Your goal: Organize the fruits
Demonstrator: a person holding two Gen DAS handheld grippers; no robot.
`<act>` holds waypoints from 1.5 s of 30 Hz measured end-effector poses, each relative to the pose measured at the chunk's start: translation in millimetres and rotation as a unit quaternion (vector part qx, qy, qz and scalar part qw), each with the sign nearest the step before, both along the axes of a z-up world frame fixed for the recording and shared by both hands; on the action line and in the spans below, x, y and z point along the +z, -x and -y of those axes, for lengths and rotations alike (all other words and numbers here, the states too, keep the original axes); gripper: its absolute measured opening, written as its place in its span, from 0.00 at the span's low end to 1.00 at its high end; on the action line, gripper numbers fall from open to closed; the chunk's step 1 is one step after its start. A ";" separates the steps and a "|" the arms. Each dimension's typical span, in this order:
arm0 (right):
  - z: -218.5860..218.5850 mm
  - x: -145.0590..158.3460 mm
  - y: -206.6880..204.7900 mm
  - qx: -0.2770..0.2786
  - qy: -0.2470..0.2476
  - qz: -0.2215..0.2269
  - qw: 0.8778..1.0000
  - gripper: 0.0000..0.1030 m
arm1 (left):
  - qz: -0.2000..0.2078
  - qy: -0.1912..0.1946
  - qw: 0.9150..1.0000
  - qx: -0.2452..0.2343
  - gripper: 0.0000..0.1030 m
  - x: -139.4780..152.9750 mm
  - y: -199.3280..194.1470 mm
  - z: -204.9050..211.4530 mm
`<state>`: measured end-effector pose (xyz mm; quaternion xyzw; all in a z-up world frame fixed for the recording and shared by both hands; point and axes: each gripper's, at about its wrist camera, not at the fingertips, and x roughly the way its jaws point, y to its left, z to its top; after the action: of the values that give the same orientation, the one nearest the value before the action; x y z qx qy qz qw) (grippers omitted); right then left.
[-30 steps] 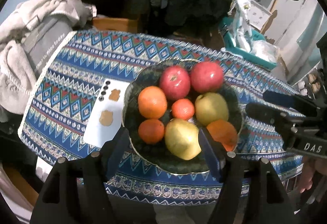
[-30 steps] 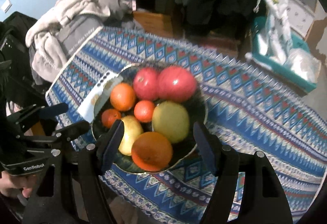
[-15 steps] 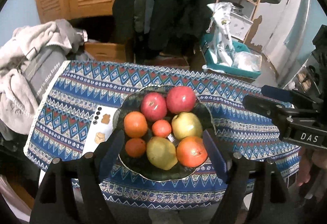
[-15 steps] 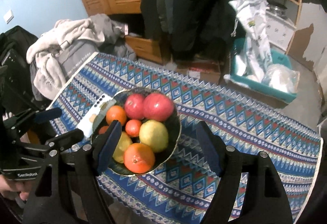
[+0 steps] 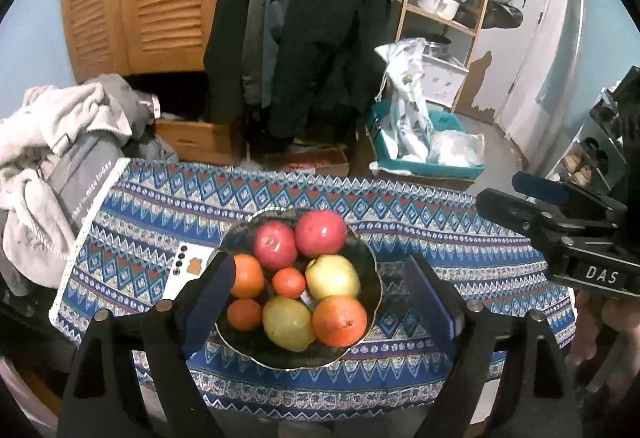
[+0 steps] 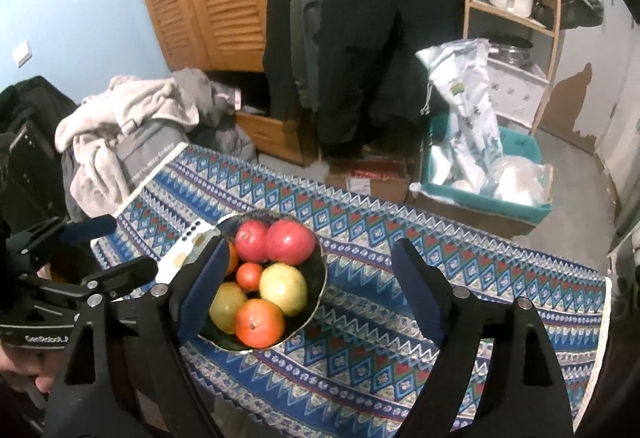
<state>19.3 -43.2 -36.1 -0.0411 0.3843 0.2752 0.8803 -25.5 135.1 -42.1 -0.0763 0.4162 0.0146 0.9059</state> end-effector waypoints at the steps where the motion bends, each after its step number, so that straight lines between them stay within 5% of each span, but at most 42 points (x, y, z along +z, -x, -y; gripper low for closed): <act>1: 2.7 3.7 1.5 -0.002 0.000 0.006 1.000 0.82 | 0.005 -0.003 1.000 0.000 0.85 3.3 0.6 1.8; 8: 21.5 25.4 10.5 -0.013 -0.016 0.034 0.999 0.86 | 0.039 -0.025 0.999 0.004 0.98 22.4 4.6 14.2; 20: 52.2 35.5 16.0 -0.037 -0.020 0.055 0.998 0.87 | 0.077 -0.052 0.995 -0.021 0.99 38.0 7.4 44.3; 45: 78.4 26.1 15.0 -0.054 -0.022 0.042 0.997 0.87 | 0.081 -0.058 0.995 -0.009 0.99 43.8 2.9 61.6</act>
<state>4.3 -121.6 -10.0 -0.0123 0.3426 0.2341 0.9097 -28.4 73.5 1.7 -0.0209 0.3407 0.0246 0.9396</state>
